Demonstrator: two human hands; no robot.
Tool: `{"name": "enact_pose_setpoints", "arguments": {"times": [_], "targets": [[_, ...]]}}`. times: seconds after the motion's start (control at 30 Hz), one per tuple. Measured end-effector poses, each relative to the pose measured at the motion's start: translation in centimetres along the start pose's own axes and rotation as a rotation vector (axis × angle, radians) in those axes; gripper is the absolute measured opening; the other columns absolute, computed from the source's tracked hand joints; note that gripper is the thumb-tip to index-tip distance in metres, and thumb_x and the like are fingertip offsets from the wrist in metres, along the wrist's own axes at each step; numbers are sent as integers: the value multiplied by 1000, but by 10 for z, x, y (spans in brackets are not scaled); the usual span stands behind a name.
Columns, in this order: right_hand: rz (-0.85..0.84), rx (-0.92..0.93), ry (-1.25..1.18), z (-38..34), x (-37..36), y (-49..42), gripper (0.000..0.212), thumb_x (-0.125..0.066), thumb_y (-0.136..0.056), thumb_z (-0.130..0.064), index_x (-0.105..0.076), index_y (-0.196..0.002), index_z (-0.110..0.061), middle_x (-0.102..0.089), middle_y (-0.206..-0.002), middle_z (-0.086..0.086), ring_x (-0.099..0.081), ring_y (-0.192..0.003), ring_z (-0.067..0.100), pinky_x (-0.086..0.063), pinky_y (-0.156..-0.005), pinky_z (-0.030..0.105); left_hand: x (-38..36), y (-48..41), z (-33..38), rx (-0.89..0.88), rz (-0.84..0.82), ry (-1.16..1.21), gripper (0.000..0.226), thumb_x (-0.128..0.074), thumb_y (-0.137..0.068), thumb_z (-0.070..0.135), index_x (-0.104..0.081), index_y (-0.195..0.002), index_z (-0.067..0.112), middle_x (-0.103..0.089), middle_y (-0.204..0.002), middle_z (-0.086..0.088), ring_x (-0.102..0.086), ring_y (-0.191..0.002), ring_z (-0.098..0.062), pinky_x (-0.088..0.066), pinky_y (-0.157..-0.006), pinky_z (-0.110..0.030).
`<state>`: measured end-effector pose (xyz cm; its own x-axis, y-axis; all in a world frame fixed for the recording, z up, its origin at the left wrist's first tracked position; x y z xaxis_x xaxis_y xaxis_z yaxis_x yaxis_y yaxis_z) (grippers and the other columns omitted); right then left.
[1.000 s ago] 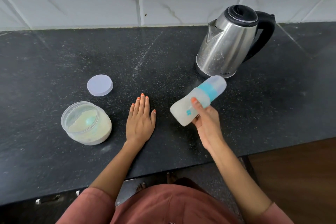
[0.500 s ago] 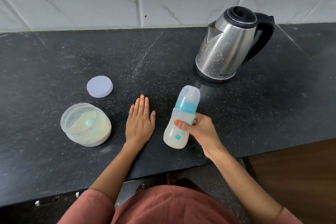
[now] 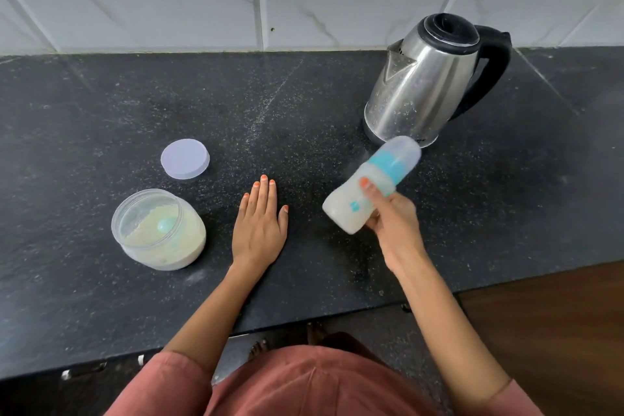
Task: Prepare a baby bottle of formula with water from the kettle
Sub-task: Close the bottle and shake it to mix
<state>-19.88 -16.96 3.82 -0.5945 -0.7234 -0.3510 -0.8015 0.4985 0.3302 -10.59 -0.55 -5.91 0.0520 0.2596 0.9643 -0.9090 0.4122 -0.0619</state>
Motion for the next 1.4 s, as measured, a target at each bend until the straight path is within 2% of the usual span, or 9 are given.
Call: {"name": "enact_pose_setpoints", "arguments": {"times": [0.1, 0.23, 0.47, 0.63, 0.87, 1.03, 1.2, 1.27, 1.4], "targets": [[52, 28, 13, -1, 3, -2, 18, -70, -73, -22, -65, -90, -20, -72, -85, -8, -68, -82, 7, -56, -69, 23, 1, 0, 0, 2, -1, 3, 55, -25, -100, 34, -12, -147, 7, -10, -157, -10, -8, -145, -21, -1, -116, -32], [-199, -30, 436, 18, -4, 20, 15, -76, -68, -13, -70, -76, -24, -74, -77, -9, -68, -75, 2, -52, -61, 15, 1, 1, 0, 5, -7, 1, 55, -24, -100, 33, -10, -147, 8, -8, -157, -9, -6, -145, -21, 0, -116, -32], [125, 43, -64, 1, 3, -1, 11, -67, -78, -22, -65, -88, -22, -71, -85, -9, -68, -80, 5, -55, -64, 21, 3, 1, 1, 3, -6, -5, 53, -19, -101, 30, -7, -147, 8, -4, -157, -8, -3, -145, -19, 3, -115, -30], [-161, -46, 357, 24, -8, 22, 14, -75, -66, -16, -70, -78, -22, -74, -79, -7, -69, -80, 9, -56, -69, 22, 3, 1, 1, 8, -16, -2, 53, -20, -101, 29, -7, -147, 8, -4, -157, -9, -4, -145, -20, 2, -116, -31], [186, 26, -238, 2, 10, -7, 14, -64, -80, -21, -63, -94, -20, -70, -92, -7, -68, -82, 6, -57, -73, 26, 5, 2, 2, 3, -4, 18, 53, -23, -101, 29, -10, -147, 7, -7, -157, -9, -6, -145, -20, 1, -116, -32], [-164, -56, 332, 22, 7, 21, 25, -76, -51, -30, -73, -74, -23, -75, -79, -6, -69, -78, 8, -56, -65, 21, 3, 1, 1, 6, -4, -2, 53, -22, -101, 30, -9, -147, 8, -6, -157, -8, -5, -145, -20, 2, -116, -31], [147, -14, -210, 5, 14, -4, 14, -67, -76, -20, -64, -89, -20, -73, -81, -9, -69, -77, 5, -57, -67, 24, 3, 1, 1, 1, 0, -2, 53, -22, -101, 30, -9, -147, 8, -7, -157, -8, -5, -145, -20, 2, -116, -31], [101, 1, -91, 10, 9, 2, 13, -66, -77, -18, -64, -89, -19, -72, -83, -8, -68, -79, 5, -57, -70, 25, 3, 1, 1, 1, -3, -7, 53, -21, -101, 30, -9, -147, 8, -6, -157, -8, -5, -145, -20, 1, -116, -31], [-175, -51, 300, 25, 3, 27, 25, -75, -52, -27, -72, -76, -20, -75, -79, -5, -69, -80, 12, -56, -68, 24, 2, 0, 1, 2, -9, -7, 53, -21, -101, 31, -9, -147, 8, -6, -157, -8, -5, -145, -20, 2, -116, -31]]}}
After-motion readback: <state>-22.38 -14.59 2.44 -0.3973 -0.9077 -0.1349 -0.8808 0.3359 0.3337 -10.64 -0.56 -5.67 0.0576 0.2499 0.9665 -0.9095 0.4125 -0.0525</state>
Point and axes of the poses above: each hand's wrist, its own y-axis away from the middle knuckle, its own x-axis out of the back of the hand, z = x × y, the point moved 4 cm from there along -y, towards the middle knuckle
